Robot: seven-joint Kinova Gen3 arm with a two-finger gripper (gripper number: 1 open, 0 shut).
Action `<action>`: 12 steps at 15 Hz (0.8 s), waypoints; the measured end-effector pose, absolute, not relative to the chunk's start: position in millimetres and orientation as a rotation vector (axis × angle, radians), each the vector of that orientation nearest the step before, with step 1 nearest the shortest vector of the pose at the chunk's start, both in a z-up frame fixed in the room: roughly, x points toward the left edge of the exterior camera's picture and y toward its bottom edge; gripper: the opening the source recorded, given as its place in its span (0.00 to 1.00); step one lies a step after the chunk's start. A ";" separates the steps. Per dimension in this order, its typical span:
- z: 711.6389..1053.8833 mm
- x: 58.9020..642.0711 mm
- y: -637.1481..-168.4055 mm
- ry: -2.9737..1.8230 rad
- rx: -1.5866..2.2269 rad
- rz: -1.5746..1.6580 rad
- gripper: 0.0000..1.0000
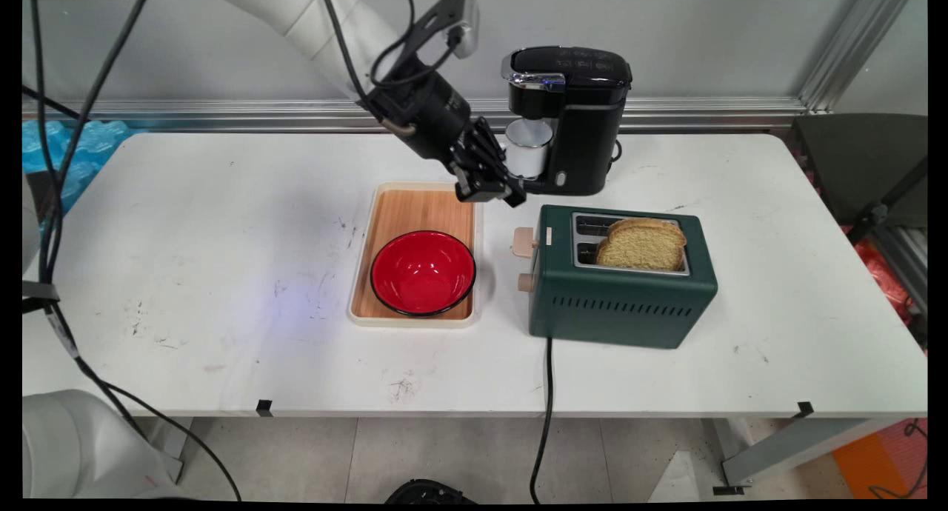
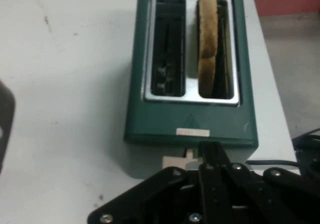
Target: Press the toaster switch
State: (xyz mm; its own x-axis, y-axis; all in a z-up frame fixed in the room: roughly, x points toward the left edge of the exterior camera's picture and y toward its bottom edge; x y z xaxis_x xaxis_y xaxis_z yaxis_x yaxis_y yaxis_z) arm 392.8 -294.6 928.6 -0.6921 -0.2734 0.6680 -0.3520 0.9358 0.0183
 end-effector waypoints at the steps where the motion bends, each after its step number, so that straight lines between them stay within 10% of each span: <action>1: 927.5 389.0 -295.4 -2.377 0.436 0.134 0.00; 12: 895.9 366.9 -300.5 -2.449 0.412 0.046 0.00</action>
State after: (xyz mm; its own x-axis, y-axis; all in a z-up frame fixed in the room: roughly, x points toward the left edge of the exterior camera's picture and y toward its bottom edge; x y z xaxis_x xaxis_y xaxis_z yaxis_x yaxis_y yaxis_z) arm 366.9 -300.5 895.9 -0.7422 -0.2818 0.6081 -0.3045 0.9500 0.0687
